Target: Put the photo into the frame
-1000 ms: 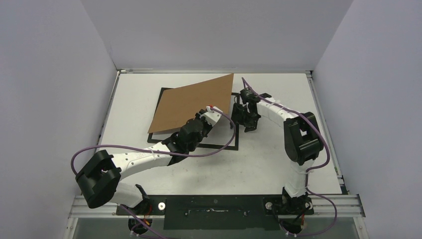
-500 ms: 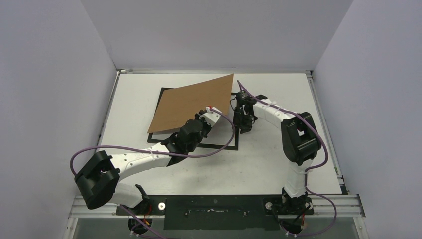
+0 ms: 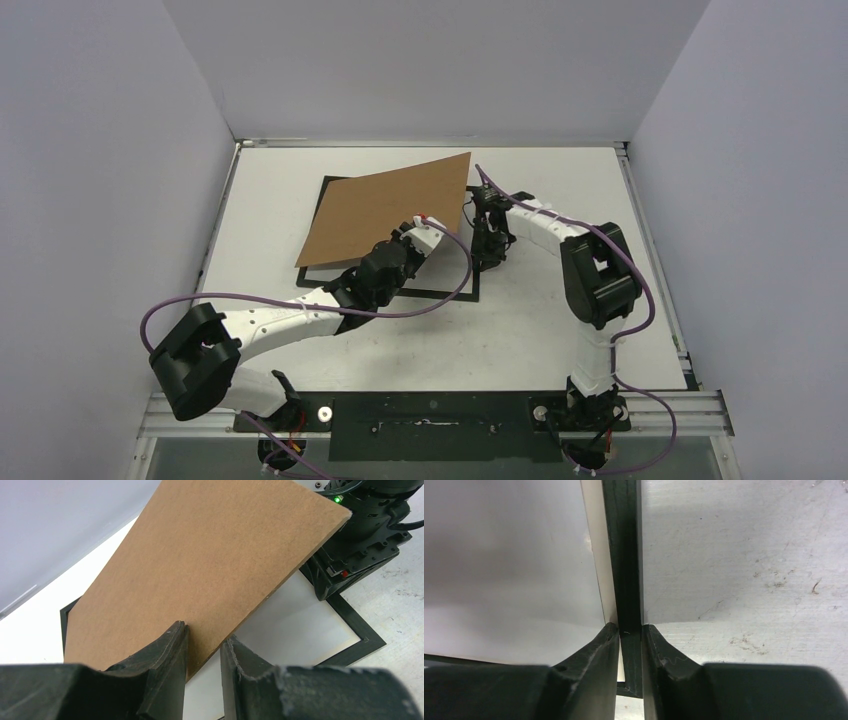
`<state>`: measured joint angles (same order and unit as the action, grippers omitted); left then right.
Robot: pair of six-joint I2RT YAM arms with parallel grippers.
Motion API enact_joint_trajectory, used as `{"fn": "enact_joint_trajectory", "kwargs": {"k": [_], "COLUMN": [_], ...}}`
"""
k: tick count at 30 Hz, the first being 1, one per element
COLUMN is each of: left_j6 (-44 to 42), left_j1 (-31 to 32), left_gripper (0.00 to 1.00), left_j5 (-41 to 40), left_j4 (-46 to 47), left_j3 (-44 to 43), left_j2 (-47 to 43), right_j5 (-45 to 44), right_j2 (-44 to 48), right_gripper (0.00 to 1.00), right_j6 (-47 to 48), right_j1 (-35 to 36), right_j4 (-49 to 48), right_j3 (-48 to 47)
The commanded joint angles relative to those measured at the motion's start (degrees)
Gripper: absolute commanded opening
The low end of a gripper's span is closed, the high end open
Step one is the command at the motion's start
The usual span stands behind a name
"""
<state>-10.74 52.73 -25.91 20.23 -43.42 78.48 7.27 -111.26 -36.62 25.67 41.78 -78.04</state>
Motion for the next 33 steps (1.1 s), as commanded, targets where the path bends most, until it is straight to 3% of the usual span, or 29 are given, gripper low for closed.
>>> {"fn": "enact_joint_trajectory", "kwargs": {"k": [1,4,9,11,13,15,18,25,33], "left_j6": [6.09,6.12,6.2,6.26,6.26,6.26,6.15,6.0,6.23], "left_j1": [-0.75,-0.92,-0.99,-1.01,-1.04,-1.12,-1.13,-1.13,-1.03], "left_gripper": [0.16,0.16,0.16,0.16,0.16,0.16,0.16,0.16,0.16], "left_j5": [-0.57,-0.55,-0.63,-0.72,-0.83,-0.74,-0.61,-0.47,-1.19], "left_j4": [-0.37,-0.46,-0.54,-0.72,-0.78,-0.79,-0.65,-0.29,-0.75], "left_j3": [0.44,0.44,0.44,0.31,0.23,-0.04,-0.45,-1.56,-1.67], "left_j2": [-1.39,-1.31,-1.23,-1.22,-1.11,-0.9,-0.41,0.52,0.63], "right_j5": [-1.4,-0.68,1.39,1.71,2.54,3.05,4.33,10.34,22.35], "right_j2": [-1.08,-0.78,-0.04,1.43,3.53,6.28,11.12,21.66,19.32], "right_gripper": [0.11,0.0,0.02,0.19,0.46,0.58,0.67,0.72,0.86], "right_j6": [0.09,0.29,0.09,-1.18,-3.01,-4.89,-7.37,-17.95,-26.1], "right_j1": [0.46,0.28,-0.39,-0.97,-2.2,-3.86,-7.16,-16.45,-14.48], "right_j4": [0.96,0.36,-1.05,-2.14,-3.07,-3.85,-5.14,-14.69,-28.01], "right_j3": [-0.37,-0.28,-0.43,-0.53,-0.93,-1.47,-1.54,4.03,1.33]}}
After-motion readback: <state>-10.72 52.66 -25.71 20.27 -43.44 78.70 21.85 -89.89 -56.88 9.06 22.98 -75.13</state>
